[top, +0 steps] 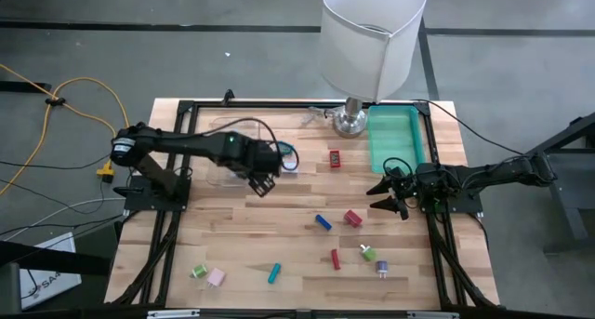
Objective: Pick & Place Office items
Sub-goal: Put the middle blue charger adapter into the transparent bin
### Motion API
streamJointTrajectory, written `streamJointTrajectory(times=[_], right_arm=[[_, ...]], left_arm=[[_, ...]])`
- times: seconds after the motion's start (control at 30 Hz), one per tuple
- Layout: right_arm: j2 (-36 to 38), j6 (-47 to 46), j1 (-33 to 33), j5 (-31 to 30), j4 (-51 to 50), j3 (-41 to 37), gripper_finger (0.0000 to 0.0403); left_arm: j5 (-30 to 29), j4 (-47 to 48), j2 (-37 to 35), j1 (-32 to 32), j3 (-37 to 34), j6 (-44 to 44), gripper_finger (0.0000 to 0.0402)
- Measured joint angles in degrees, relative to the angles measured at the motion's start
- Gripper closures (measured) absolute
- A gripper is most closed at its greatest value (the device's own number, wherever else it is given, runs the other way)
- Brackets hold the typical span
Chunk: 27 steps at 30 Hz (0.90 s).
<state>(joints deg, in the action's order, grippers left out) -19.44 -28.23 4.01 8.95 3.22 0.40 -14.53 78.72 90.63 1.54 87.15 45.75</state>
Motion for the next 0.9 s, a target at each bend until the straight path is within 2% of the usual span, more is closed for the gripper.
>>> streamJointTrajectory(times=[0.23, 0.4, 0.6, 0.77, 0.9], right_arm=[[0.00, 0.00, 0.00, 0.00, 0.00, 0.00, 0.0167], [0.00, 0.00, 0.00, 0.00, 0.00, 0.00, 0.0167], [0.00, 0.00, 0.00, 0.00, 0.00, 0.00, 0.0167], [0.00, 0.00, -0.01, 0.00, 0.00, 0.00, 0.0167], [0.00, 0.00, -0.01, 0.00, 0.00, 0.00, 0.0167]], left_arm=[[-2.14, 1.12, -1.86, -4.87, -2.98, -1.24, 0.0183], [-2.00, -5.37, -9.16, -8.75, -12.88, -1.38, 0.0183], [1.20, -13.48, -16.65, -15.07, -23.83, -5.74, 0.0183], [1.34, -15.75, -16.43, -21.83, -27.20, -10.03, 0.0183], [6.22, -19.98, -13.84, -26.87, -28.67, -14.60, 0.0183]])
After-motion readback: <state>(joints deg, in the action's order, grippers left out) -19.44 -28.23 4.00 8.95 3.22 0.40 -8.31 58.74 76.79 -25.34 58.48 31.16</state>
